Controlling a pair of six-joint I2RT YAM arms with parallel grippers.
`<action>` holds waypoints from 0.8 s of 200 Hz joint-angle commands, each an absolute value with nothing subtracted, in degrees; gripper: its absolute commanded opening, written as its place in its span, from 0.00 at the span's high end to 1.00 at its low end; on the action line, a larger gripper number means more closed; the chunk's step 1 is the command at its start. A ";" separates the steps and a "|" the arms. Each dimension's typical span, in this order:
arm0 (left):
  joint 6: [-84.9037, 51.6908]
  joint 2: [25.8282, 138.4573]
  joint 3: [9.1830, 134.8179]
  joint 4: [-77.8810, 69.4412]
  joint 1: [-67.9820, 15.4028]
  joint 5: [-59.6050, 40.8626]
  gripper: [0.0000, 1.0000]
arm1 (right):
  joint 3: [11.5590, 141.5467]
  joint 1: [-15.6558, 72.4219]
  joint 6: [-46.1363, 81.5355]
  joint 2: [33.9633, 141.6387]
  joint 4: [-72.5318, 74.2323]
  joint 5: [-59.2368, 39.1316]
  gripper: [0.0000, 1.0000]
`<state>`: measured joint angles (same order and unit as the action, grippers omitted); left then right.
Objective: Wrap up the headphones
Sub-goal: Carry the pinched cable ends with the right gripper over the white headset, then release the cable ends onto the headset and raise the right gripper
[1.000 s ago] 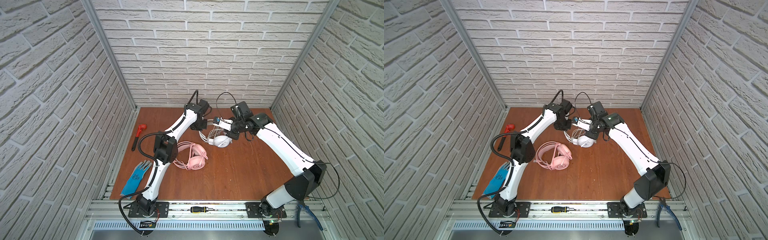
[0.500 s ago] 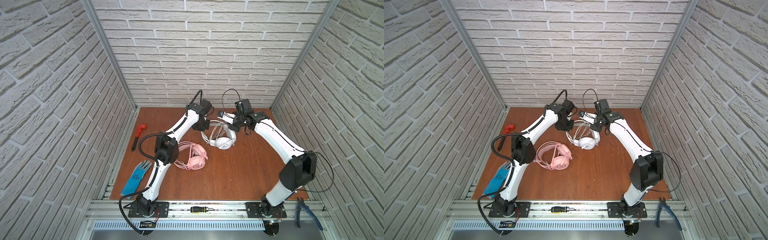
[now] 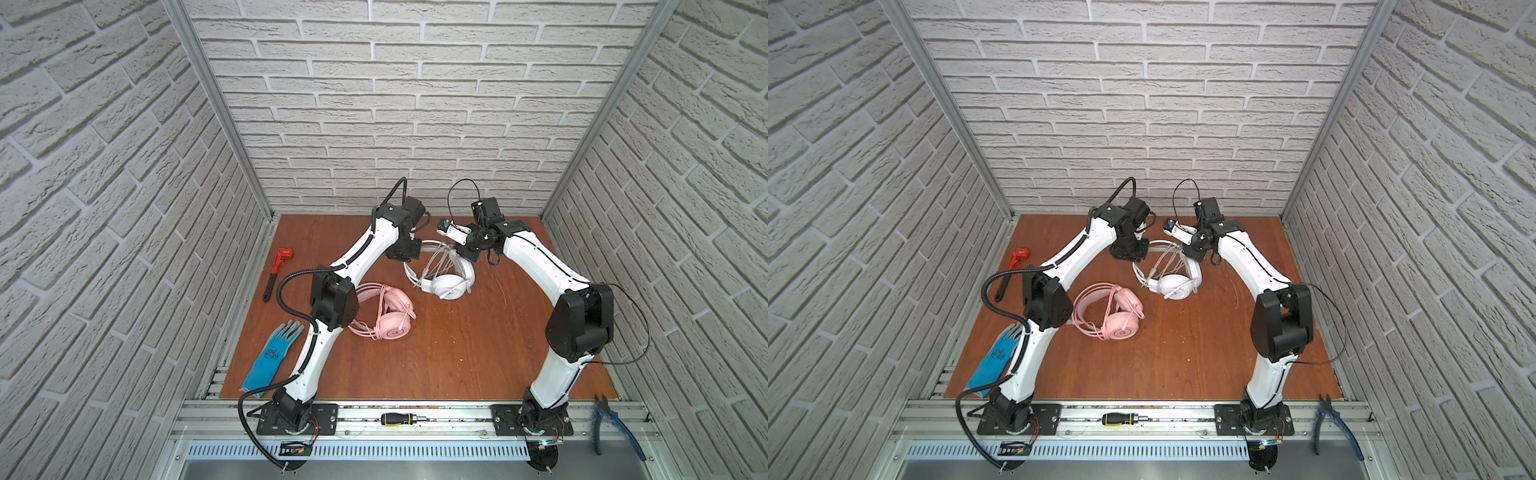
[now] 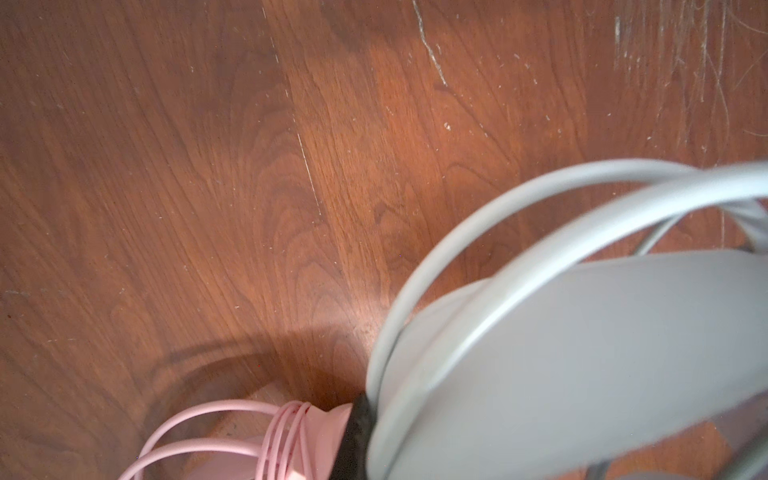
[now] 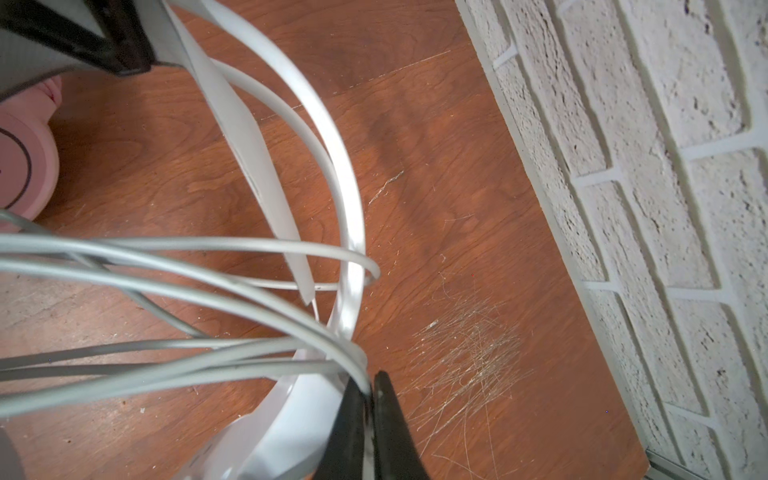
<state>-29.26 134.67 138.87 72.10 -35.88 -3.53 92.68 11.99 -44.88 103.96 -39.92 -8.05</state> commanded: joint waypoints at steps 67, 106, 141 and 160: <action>-33.62 135.52 142.25 73.89 -36.37 -6.08 1.00 | 90.53 9.20 -38.15 102.02 -39.39 -12.30 0.60; -37.15 135.96 142.14 74.29 -36.39 -4.75 1.00 | 88.04 6.38 -29.01 97.38 -38.02 -13.99 0.29; -41.46 136.23 141.70 73.32 -36.87 -3.86 1.00 | 84.43 4.71 -21.11 91.61 -35.47 -9.62 0.15; -44.04 136.14 140.44 71.98 -37.64 -3.02 1.00 | 81.73 3.76 -16.09 87.39 -33.31 -6.38 0.08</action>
